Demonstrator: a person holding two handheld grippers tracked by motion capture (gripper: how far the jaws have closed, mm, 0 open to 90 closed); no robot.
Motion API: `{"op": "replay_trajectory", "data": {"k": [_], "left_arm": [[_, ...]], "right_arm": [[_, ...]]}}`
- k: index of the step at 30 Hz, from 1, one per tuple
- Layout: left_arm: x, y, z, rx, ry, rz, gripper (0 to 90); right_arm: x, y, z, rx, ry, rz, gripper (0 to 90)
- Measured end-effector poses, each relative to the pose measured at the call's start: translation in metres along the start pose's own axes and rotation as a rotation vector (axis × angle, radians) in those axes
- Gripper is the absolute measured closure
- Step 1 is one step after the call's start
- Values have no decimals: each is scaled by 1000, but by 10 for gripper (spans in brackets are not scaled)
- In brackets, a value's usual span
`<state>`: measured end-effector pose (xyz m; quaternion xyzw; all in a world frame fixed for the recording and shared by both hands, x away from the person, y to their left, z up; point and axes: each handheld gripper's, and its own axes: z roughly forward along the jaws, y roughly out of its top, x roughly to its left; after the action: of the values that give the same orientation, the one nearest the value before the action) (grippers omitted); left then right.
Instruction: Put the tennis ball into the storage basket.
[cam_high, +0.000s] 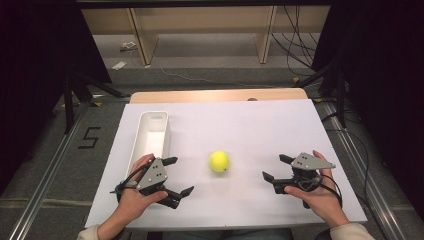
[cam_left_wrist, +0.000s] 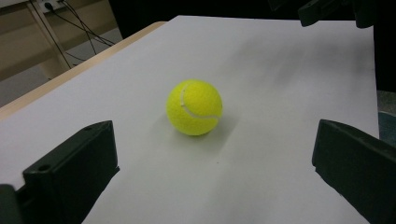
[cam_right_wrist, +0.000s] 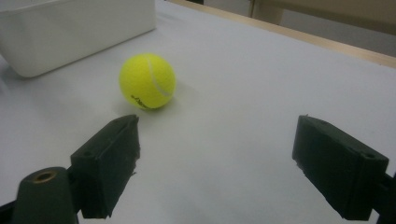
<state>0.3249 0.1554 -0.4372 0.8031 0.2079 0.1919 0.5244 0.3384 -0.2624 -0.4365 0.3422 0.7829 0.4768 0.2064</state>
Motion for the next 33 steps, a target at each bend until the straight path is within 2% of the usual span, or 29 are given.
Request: {"op": "replay_trajectory", "data": {"k": [16, 29, 33], "left_arm": [[-1, 1, 0, -3, -1, 11, 0], [-2, 2, 0, -4, -5, 16, 0], [-2, 2, -1, -6, -6, 16, 0]], "right_arm": [[2, 3, 10, 8, 8, 3, 160], [12, 12, 32, 26, 29, -38, 161], [15, 14, 37, 28, 31, -37, 161]]}}
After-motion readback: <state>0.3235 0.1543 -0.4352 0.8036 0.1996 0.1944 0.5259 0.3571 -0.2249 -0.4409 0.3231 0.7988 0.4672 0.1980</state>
